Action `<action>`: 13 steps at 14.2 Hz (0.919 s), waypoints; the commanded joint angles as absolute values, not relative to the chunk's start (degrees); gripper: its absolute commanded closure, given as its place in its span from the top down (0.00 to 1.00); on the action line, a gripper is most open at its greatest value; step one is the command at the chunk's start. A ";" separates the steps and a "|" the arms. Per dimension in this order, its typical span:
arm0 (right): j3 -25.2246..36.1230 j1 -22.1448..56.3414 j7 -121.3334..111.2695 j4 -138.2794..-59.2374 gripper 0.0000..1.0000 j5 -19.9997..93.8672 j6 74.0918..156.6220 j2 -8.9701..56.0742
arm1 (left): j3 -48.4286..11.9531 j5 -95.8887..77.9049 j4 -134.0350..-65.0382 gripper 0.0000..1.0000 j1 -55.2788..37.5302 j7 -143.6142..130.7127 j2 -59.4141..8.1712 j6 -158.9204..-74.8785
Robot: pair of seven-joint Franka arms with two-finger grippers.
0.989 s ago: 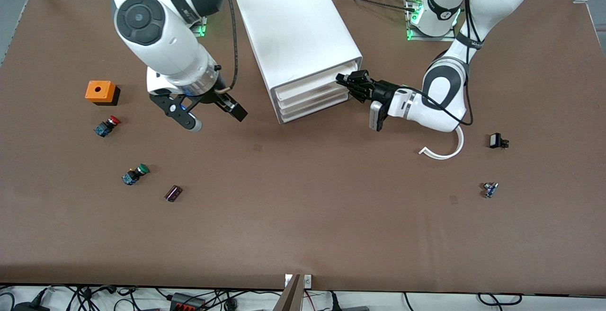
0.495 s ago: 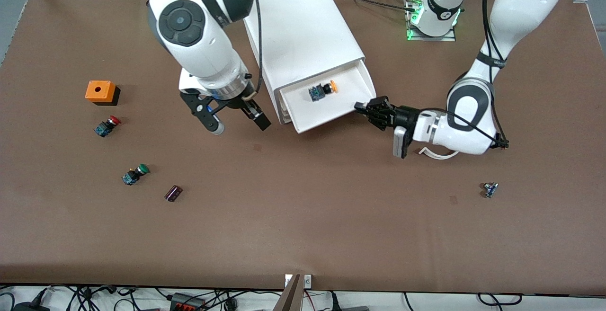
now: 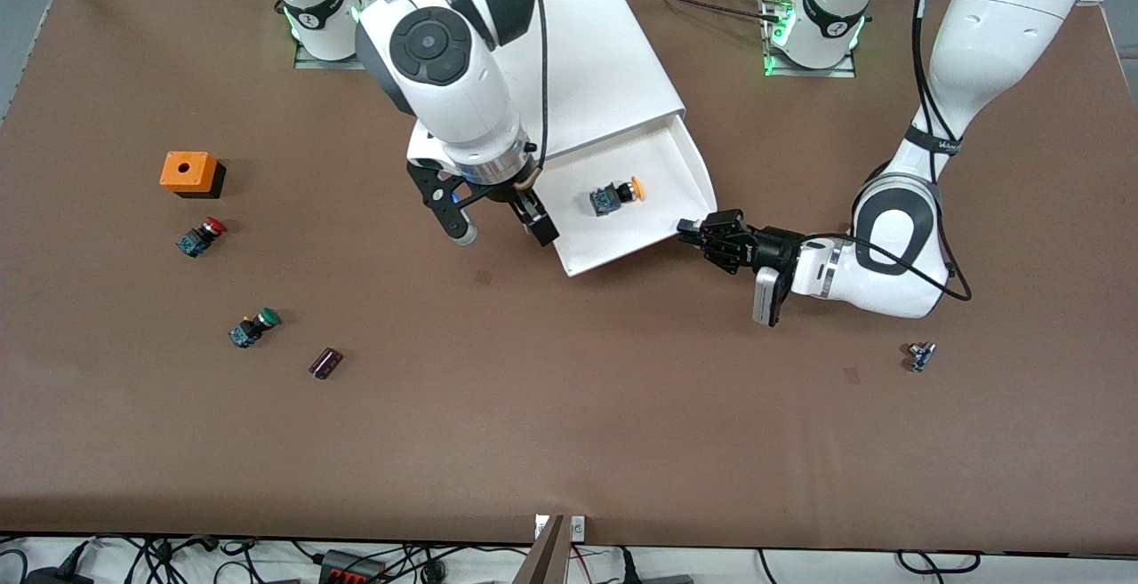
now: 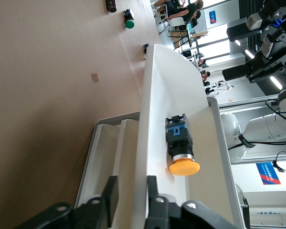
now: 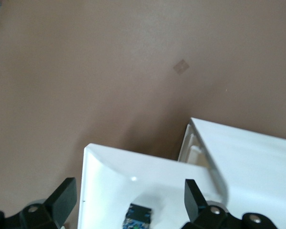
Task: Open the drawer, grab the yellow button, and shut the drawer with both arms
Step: 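Lower the right gripper onto the orange button while the left gripper withdraws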
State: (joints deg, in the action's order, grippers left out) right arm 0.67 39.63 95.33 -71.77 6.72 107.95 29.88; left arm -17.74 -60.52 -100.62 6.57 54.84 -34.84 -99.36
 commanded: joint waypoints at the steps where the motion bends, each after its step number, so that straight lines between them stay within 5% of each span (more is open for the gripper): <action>1: 0.97 40.78 102.02 -66.72 1.00 7.65 107.40 33.22 | -17.93 -58.62 -99.23 1.00 8.08 53.88 -34.98 -98.09; 6: -0.35 41.92 108.62 -63.99 1.00 8.52 107.49 35.94 | -16.97 -56.18 -96.69 1.00 9.40 47.22 -32.88 -91.24; 13: -0.79 42.89 111.01 -63.72 1.00 11.59 107.93 37.97 | -17.05 -32.47 -82.80 1.00 9.58 32.78 -32.43 -82.18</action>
State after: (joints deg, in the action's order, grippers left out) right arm -0.64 42.62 109.02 -66.06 9.85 108.12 36.50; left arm -17.20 -37.89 -85.44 9.87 34.62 -32.32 -83.99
